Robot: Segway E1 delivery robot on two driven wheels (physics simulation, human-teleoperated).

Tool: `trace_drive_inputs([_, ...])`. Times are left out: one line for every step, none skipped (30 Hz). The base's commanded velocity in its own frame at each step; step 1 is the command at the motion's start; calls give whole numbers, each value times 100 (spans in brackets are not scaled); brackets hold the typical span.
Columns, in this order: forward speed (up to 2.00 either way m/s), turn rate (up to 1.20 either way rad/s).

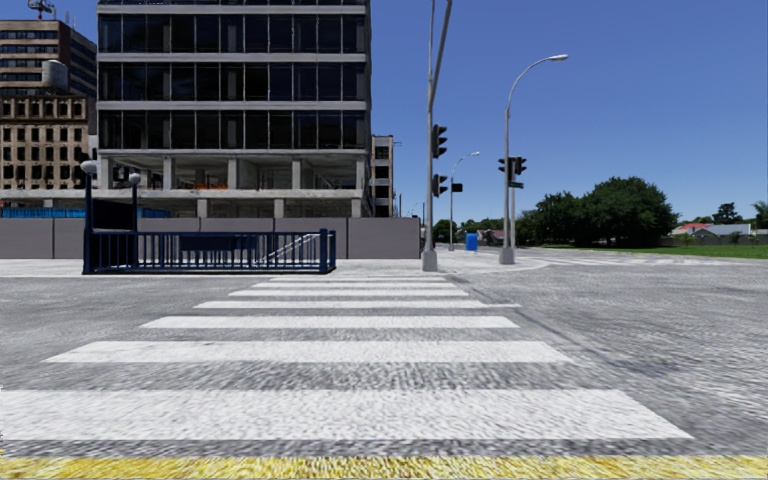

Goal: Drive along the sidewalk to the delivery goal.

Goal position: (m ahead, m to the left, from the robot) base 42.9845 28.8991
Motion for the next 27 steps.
trace_drive_inputs([200,0])
trace_drive_inputs([200,0])
trace_drive_inputs([200,0])
trace_drive_inputs([200,0])
trace_drive_inputs([200,0])
trace_drive_inputs([200,0])
trace_drive_inputs([200,0])
trace_drive_inputs([200,0])
trace_drive_inputs([200,0])
trace_drive_inputs([200,0])
trace_drive_inputs([200,0])
trace_drive_inputs([200,0])
trace_drive_inputs([200,0])
trace_drive_inputs([200,0])
trace_drive_inputs([200,0])
trace_drive_inputs([200,0])
trace_drive_inputs([200,0])
trace_drive_inputs([200,0])
trace_drive_inputs([200,0])
trace_drive_inputs([200,0])
trace_drive_inputs([200,0])
trace_drive_inputs([200,0])
trace_drive_inputs([200,0])
trace_drive_inputs([200,0])
trace_drive_inputs([200,0])
trace_drive_inputs([200,0])
trace_drive_inputs([200,0])
